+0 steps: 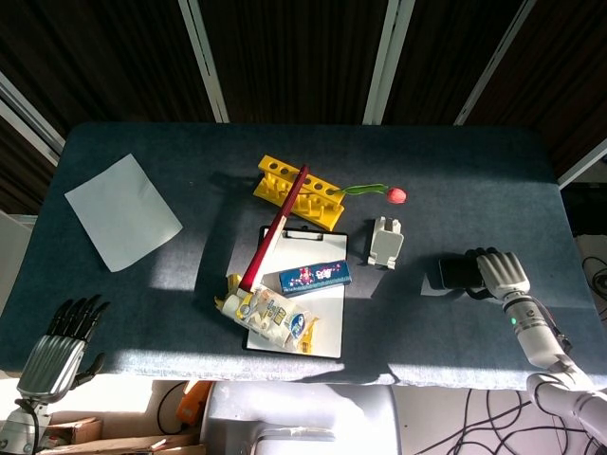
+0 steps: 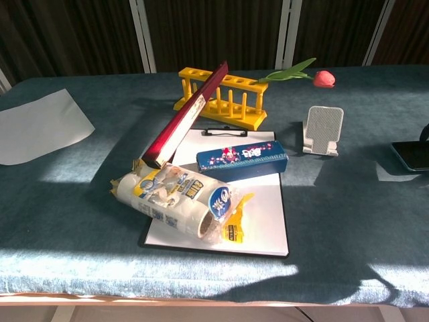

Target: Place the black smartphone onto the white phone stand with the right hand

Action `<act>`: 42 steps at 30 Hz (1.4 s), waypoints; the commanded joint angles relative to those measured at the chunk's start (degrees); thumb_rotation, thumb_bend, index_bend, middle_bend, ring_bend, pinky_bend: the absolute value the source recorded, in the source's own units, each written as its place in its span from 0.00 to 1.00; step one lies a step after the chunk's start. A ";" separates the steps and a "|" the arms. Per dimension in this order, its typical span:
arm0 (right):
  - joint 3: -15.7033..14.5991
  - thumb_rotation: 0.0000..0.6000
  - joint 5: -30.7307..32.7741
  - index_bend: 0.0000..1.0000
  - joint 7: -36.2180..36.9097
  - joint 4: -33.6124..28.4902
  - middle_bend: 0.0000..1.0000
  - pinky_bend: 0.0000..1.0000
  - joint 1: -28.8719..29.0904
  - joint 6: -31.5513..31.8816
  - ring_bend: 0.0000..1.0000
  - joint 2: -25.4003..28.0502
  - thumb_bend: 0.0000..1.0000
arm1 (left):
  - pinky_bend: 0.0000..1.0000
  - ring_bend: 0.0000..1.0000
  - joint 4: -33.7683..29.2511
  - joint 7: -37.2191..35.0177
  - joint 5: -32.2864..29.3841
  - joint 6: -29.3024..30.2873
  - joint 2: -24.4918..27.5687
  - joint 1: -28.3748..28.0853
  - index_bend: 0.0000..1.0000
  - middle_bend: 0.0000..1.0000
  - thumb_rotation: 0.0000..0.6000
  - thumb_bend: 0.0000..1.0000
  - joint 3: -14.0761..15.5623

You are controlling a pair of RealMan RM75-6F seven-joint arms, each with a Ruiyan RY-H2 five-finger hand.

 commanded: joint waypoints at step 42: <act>-6.70 1.00 -37.23 0.89 -51.66 2.13 0.68 0.63 18.73 16.82 0.61 2.73 0.45 | 0.00 0.00 0.26 -1.16 0.10 -0.57 0.37 -0.24 0.00 0.00 1.00 0.33 0.37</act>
